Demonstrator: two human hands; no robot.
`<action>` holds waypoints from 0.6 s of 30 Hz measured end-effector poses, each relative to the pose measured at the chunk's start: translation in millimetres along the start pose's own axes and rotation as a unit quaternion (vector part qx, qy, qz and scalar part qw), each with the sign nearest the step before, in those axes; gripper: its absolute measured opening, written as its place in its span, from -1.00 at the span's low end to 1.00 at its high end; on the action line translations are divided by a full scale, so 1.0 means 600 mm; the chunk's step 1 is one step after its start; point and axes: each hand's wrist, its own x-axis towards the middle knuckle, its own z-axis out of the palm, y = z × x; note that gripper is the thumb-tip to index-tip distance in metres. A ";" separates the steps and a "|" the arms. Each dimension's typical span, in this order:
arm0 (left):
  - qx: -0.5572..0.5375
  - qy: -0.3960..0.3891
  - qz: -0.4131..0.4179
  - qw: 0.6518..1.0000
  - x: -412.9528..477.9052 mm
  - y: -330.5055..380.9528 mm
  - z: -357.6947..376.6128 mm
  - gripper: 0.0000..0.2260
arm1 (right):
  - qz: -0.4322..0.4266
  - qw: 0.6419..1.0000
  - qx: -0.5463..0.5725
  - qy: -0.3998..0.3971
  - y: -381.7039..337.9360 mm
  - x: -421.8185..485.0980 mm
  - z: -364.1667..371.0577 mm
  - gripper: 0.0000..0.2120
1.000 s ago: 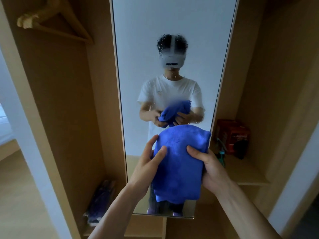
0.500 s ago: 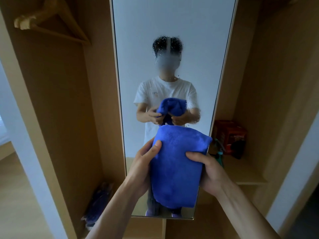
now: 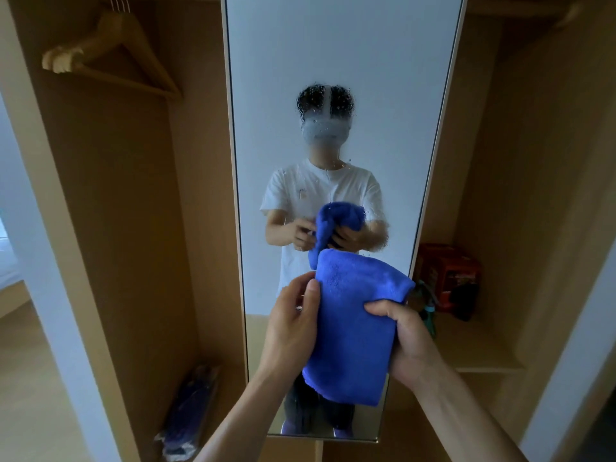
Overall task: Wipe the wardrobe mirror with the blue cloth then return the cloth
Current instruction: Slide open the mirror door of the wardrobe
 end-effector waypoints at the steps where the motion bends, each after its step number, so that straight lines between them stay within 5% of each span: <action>1: -0.018 -0.033 0.002 0.999 -0.003 0.005 0.002 -0.78 | -0.010 1.000 0.002 -0.004 -0.001 0.003 0.003 -0.75; 5: -0.045 -0.087 0.003 0.995 -0.007 0.021 0.008 -0.69 | -0.042 0.999 0.013 -0.027 -0.006 0.010 0.019 -0.78; 18: -0.061 -0.059 0.058 0.995 0.024 0.049 -0.013 -0.73 | -0.128 0.984 -0.115 -0.049 -0.039 0.030 0.049 -0.64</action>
